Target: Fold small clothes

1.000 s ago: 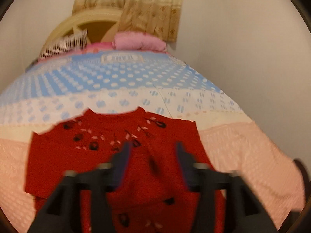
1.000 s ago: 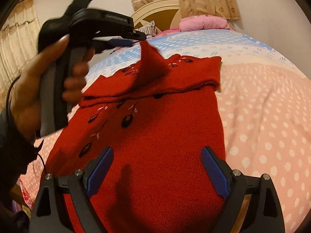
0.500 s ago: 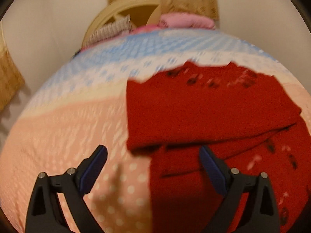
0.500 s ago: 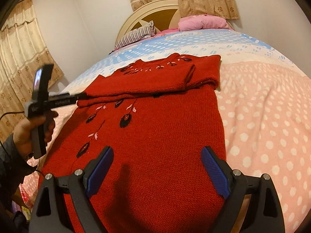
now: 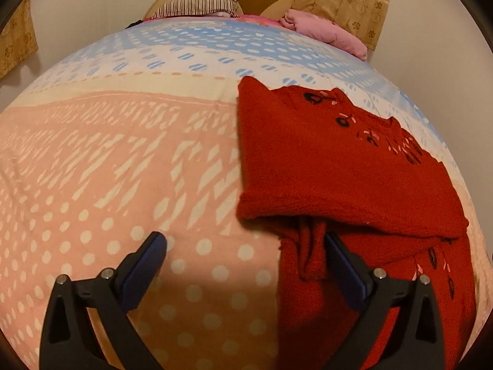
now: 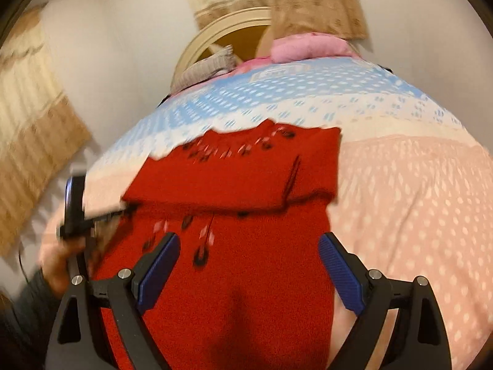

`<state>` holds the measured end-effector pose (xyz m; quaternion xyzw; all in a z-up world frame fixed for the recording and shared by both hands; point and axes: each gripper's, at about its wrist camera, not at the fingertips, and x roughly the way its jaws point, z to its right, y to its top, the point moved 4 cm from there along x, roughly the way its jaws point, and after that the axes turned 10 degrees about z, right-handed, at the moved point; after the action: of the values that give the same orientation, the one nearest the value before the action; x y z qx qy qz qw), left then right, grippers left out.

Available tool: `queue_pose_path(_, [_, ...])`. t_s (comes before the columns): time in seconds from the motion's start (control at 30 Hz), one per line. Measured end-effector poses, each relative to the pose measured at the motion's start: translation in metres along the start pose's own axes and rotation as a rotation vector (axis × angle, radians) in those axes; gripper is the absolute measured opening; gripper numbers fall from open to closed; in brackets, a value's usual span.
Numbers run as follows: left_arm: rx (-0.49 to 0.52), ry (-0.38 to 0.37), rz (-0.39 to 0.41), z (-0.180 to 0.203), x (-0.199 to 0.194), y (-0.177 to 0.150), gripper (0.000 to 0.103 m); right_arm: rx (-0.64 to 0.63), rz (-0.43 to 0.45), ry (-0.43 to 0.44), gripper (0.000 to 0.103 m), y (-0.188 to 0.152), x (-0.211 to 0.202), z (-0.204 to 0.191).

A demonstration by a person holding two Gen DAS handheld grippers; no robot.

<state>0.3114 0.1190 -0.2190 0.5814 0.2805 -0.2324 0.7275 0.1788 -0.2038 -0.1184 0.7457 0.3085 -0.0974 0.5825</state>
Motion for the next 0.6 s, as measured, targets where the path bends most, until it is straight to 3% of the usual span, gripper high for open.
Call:
queue_pose_path(0.13, [-0.028, -0.007, -0.002, -0.006, 0.002, 0.001, 0.103, 0.014, -0.046, -0.018, 0.088, 0.018, 0.037, 0.008])
queue_pose_path(0.23, [-0.045, -0.021, -0.004, -0.010, 0.004, 0.002, 0.103, 0.031, -0.106, -0.016, 0.061, 0.022, 0.067, 0.014])
queue_pose_path(0.47, [-0.103, -0.044, 0.014, -0.019, -0.001, 0.002, 0.103, 0.023, -0.146, -0.056, 0.059, 0.028, 0.111, 0.021])
queue_pose_path(0.5, [-0.115, -0.048, 0.017, -0.021, -0.001, 0.002, 0.103, 0.005, -0.162, -0.055, 0.055, 0.027, 0.118, 0.019])
queue_pose_path(0.57, [-0.136, -0.059, 0.021, -0.024, -0.002, 0.001, 0.103, -0.057, -0.202, -0.076, 0.029, 0.021, 0.130, 0.012])
queue_pose_path(0.6, [-0.138, -0.060, 0.022, -0.024, -0.002, 0.001, 0.103, -0.110, -0.211, -0.097, 0.024, 0.018, 0.134, 0.007])
